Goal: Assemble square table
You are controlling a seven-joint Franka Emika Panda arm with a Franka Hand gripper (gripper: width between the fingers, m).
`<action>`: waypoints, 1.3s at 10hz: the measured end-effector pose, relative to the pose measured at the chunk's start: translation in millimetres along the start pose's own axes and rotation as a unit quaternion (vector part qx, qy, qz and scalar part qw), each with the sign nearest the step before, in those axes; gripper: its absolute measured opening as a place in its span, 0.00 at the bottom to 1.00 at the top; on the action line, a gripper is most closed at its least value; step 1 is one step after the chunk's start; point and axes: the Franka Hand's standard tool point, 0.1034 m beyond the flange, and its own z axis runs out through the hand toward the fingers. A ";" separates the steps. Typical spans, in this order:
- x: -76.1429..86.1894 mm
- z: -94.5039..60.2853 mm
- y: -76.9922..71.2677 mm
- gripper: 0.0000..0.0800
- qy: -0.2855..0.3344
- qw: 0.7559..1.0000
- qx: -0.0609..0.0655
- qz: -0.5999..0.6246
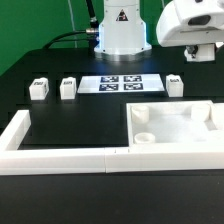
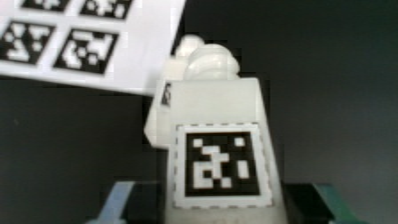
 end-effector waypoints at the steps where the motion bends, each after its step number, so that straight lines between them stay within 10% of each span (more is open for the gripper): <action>1: 0.7 -1.2 -0.3 0.36 0.035 0.999 0.001 0.001; 6: 22.2 -80.4 47.4 0.36 0.193 0.980 0.003 -0.036; 11: 31.0 -77.6 43.5 0.36 0.384 0.923 -0.001 -0.039; 13: 58.2 -120.0 56.1 0.36 0.429 0.902 0.014 -0.035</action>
Offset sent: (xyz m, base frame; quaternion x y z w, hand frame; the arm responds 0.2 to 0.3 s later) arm 0.0621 -0.0236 0.0449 -0.0328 0.2048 -0.0187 0.9781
